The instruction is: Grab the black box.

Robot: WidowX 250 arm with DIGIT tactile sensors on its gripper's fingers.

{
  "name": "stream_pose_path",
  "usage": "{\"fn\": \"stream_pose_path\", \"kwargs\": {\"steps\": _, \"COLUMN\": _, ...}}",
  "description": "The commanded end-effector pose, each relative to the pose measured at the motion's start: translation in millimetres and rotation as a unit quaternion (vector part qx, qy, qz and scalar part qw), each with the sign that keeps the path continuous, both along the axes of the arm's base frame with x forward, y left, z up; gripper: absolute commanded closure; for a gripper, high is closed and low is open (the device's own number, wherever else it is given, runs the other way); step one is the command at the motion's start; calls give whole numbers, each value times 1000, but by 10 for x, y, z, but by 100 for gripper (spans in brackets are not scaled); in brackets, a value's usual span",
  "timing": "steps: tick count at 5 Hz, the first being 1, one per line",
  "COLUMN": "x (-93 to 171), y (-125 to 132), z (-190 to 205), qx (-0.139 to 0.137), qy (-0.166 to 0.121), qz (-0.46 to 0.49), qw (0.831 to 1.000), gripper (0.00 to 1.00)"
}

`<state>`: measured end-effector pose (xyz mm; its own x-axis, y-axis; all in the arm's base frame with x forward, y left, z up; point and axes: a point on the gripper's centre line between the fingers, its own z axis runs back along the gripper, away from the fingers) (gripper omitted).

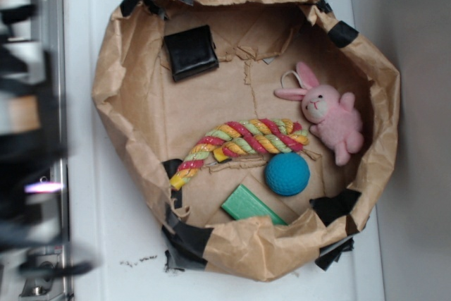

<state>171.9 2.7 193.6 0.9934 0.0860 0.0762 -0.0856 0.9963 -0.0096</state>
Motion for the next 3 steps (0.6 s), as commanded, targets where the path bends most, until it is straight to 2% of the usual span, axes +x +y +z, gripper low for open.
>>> {"fn": "stream_pose_path", "kwargs": {"steps": 1, "x": 658, "y": 337, "z": -657, "qx": -4, "qy": -9, "qz": 21, "qw": 1000, "gripper": 0}}
{"fn": "stream_pose_path", "kwargs": {"steps": 2, "x": 741, "y": 446, "z": -1094, "qx": 15, "qy": -1, "qz": 16, "qw": 1000, "gripper": 0}}
{"fn": "stream_pose_path", "kwargs": {"steps": 3, "x": 658, "y": 564, "z": -1441, "qx": 36, "qy": 14, "qz": 21, "qw": 999, "gripper": 0}}
